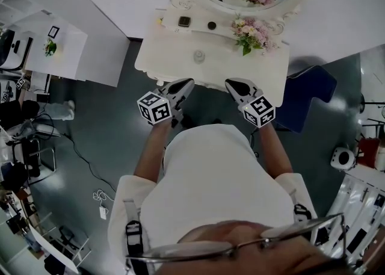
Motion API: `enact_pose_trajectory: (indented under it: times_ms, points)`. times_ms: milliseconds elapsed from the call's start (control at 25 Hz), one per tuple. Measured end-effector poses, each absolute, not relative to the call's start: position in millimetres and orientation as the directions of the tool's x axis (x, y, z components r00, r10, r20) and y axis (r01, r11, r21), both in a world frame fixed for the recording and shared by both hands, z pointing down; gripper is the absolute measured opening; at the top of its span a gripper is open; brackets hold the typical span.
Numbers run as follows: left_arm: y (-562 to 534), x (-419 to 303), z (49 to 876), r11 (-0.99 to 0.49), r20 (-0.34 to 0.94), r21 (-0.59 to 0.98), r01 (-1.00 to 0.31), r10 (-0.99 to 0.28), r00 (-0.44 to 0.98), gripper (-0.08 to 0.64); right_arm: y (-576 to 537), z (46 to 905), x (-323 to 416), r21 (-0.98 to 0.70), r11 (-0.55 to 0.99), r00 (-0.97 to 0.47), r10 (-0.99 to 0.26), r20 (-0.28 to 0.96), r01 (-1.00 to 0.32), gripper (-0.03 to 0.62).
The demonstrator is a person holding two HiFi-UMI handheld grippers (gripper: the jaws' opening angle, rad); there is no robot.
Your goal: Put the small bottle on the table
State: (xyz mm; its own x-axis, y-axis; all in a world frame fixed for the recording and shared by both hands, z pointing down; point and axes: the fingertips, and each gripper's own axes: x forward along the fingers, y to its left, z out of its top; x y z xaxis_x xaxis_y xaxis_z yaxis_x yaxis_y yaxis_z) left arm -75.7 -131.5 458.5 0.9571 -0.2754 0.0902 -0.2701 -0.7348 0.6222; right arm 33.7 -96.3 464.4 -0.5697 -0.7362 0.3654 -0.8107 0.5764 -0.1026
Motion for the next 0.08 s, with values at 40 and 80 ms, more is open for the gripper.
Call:
enact_pose_trajectory:
  times_ms: [40, 80]
  points:
    - [-132.6, -75.9, 458.7, -0.735, 0.090, 0.622, -0.271, -0.277, 0.957, 0.005, -97.4, 464.1, 33.7, -0.102, 0.577, -0.570, -0.737, 0.364, -0.811, 0.006]
    - [-133.6, -76.0, 459.0, -0.734, 0.090, 0.622, -0.273, -0.278, 0.956, 0.004, -98.5, 463.7, 33.7, -0.101, 0.577, -0.570, -0.737, 0.362, -0.811, 0.006]
